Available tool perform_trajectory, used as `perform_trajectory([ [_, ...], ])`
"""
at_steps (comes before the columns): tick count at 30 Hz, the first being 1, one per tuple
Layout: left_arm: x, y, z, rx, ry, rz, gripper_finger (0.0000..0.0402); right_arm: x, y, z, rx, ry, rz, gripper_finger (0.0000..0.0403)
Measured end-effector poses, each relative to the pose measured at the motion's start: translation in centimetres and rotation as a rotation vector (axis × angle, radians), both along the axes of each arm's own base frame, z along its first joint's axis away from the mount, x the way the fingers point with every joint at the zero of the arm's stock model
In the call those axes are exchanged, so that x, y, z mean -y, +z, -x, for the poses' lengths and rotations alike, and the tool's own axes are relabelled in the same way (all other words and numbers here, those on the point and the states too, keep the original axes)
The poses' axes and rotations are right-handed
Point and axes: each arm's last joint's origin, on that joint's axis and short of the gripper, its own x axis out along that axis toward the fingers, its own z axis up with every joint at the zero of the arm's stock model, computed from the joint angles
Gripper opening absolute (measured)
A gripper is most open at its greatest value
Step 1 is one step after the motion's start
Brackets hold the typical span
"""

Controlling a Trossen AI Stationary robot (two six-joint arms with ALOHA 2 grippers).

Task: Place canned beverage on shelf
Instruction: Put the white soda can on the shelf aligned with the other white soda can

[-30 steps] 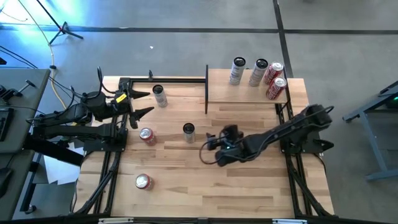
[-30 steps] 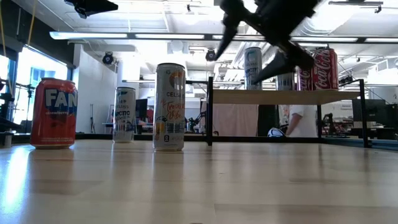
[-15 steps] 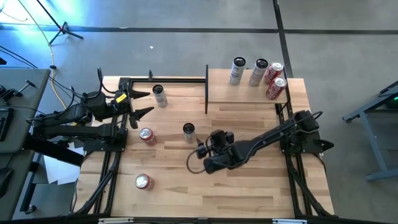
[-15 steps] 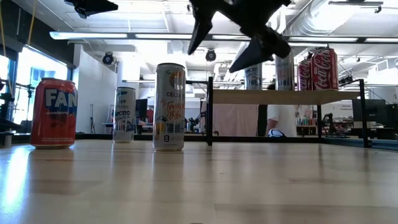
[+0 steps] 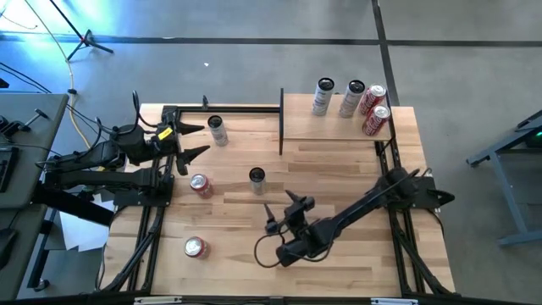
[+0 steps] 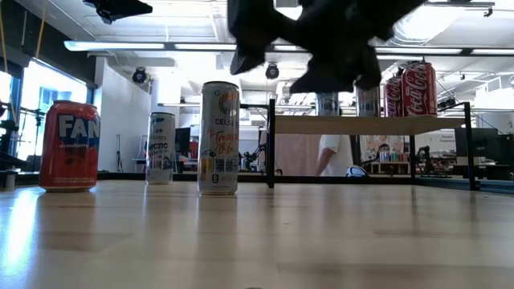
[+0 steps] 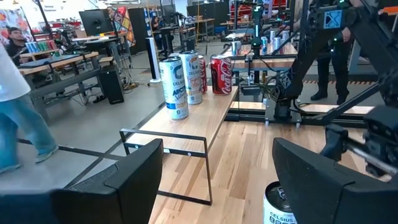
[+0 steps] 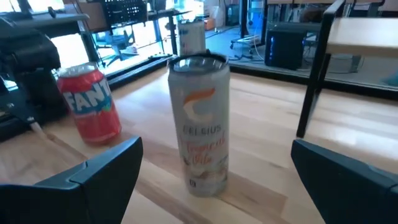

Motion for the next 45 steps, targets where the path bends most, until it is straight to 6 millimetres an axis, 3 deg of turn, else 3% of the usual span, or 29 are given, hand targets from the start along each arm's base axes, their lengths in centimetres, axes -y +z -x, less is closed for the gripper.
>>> perform_trajectory([
  [13,0.0,0.0,0.0,0.000,0.000,0.000,0.0280,2.8,-2.0,-3.4,-0.033,-0.019,0.015,0.0400],
  [36,0.0,0.0,0.0,0.000,0.000,0.000,0.0280,10.5,-1.6,-7.1,-0.070,0.036,-0.103,0.0398],
  [41,0.0,0.0,0.0,0.000,0.000,0.000,0.0280,10.8,-1.6,-7.2,-0.054,0.039,-0.125,0.0374],
  [45,0.0,0.0,0.0,-0.001,0.000,0.000,0.0280,10.6,-1.5,-7.2,-0.040,0.046,-0.136,0.0332],
])
